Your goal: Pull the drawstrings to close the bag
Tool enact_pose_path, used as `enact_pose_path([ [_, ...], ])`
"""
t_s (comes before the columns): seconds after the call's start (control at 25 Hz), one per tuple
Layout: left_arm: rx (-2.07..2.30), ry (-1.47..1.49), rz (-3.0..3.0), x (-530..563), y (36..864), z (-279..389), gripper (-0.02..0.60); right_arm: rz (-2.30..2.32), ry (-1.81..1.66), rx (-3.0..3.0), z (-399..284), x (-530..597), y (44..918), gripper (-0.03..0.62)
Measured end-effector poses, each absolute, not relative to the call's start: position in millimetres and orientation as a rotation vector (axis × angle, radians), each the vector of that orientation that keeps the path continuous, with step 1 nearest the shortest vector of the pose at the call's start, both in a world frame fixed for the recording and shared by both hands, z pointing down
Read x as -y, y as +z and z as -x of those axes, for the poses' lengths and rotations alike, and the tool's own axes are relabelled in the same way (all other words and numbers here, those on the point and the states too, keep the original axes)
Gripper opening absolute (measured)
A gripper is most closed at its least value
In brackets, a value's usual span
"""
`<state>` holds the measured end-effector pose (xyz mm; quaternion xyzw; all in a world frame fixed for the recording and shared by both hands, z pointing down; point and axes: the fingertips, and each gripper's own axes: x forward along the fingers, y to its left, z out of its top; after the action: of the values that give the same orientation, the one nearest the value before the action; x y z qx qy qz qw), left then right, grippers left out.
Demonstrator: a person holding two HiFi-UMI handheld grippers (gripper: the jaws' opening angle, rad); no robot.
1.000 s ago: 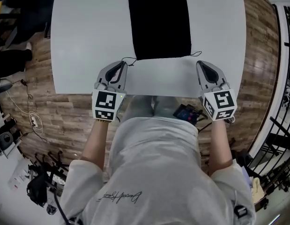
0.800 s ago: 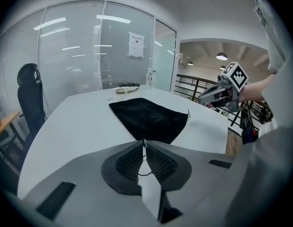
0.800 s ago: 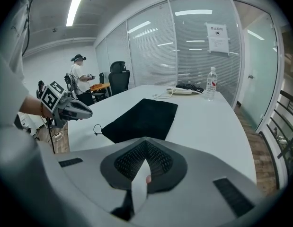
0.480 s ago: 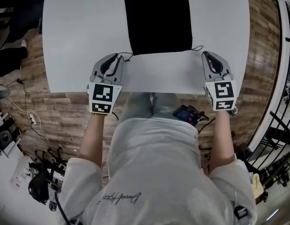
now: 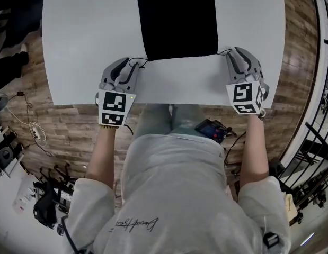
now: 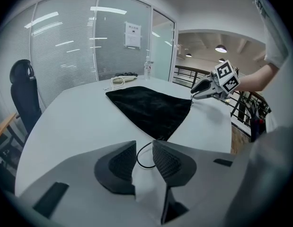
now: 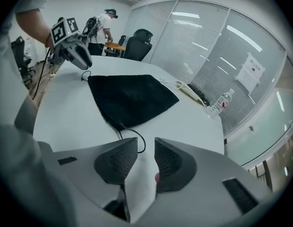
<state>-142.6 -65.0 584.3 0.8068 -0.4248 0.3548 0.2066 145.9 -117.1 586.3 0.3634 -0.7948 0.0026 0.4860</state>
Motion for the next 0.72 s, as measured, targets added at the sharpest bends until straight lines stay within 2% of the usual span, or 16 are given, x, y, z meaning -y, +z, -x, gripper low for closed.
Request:
enact_pose_path([
  [0.48, 1.191, 0.982, -2.223, 63, 588, 145, 0.112, -0.796, -0.085, 1.922, -134, 127, 605, 0.130],
  [0.72, 1.175, 1.030, -2.240, 63, 592, 145, 0.131, -0.829, -0.090, 1.945, -132, 131, 604, 0.066],
])
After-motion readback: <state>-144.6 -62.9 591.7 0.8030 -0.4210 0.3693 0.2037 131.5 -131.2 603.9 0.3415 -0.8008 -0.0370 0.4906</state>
